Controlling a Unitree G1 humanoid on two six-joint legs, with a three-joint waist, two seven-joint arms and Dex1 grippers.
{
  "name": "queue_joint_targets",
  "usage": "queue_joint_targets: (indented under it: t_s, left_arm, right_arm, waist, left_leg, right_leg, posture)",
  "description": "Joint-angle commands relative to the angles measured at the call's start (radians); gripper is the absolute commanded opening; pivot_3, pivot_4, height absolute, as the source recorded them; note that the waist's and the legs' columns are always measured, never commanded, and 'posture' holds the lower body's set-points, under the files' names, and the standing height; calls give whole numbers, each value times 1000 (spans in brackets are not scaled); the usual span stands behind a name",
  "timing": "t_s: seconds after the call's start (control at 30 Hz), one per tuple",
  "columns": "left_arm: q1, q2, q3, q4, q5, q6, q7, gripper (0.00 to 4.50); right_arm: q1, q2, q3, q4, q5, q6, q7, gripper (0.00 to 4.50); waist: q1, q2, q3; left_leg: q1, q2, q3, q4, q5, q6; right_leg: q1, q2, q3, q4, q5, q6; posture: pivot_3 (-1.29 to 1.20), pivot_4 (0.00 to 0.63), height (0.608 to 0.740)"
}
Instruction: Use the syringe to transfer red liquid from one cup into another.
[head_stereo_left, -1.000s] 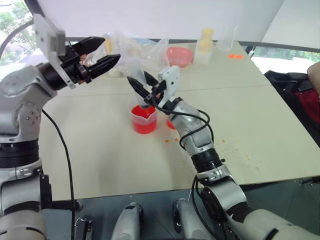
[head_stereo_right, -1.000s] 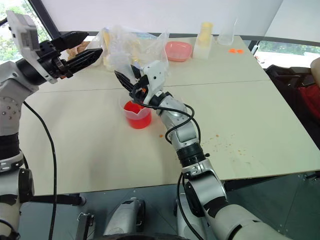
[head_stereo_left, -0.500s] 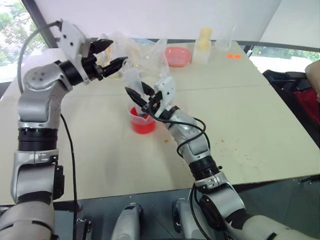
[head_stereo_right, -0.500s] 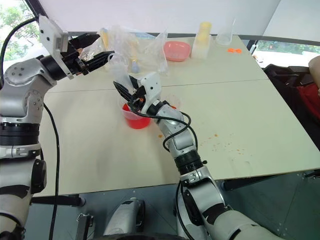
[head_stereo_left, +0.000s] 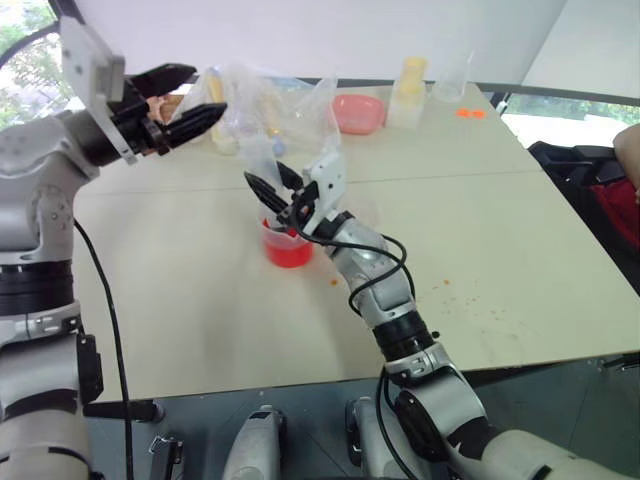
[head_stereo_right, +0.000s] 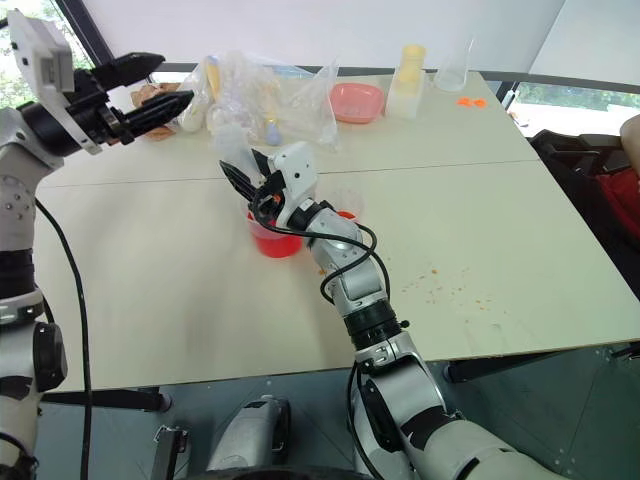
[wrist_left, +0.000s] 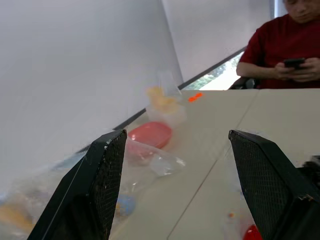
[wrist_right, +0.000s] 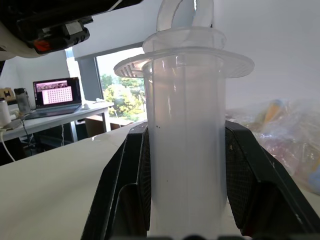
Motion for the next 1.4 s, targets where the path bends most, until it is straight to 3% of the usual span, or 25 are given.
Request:
queue_joint_targets:
  t_s: [0.03,0.4,0.77,1.0,1.03,1.4]
  left_arm:
    - [6,-2,-3,-64,-13,11,3,3421]
    - [-56,-33,-87,76,151,-127,37,3421]
    - [-93,-71,-143,129,220,-210,25,3421]
    - [-101,-91,-118,96,195,-209,22,310]
    - [-104,-94,-115,94,193,-208,24,25]
    - [-173,-82,-86,124,190,-222,36,25]
  right_arm:
    - [-32,20,-4,-12,-1,-37,-7,1365]
    - [-19,25,9,-28,-5,-42,-10,1365]
    - [31,49,70,-26,-34,-45,4,1365]
    - [30,66,85,35,-57,-90,2,1365]
    - [30,66,87,40,-58,-95,1,1365]
    - [34,67,91,76,-61,-126,4,1365]
  waist:
    - [-1,0,0]
    - [0,0,0]
    - [-3,0,0]
    - [-1,0,0]
    - [-1,0,0]
    - [-2,0,0]
  left_leg:
    - [0,0,0,0,0,0]
    - [0,0,0,0,0,0]
    - [0,0,0,0,0,0]
    - [0,0,0,0,0,0]
    - [0,0,0,0,0,0]
    - [1,0,0,0,0,0]
  right_leg:
    - [0,0,0,0,0,0]
    - [0,1,0,0,0,0]
    - [0,1,0,1,0,0]
    - [0,1,0,1,0,0]
    - [0,1,0,1,0,0]
    - [0,1,0,1,0,0]
  posture:
    - [0,150,740]
    - [0,150,740]
    - [0,150,740]
    - [0,150,740]
    - [0,150,740]
    - [0,150,740]
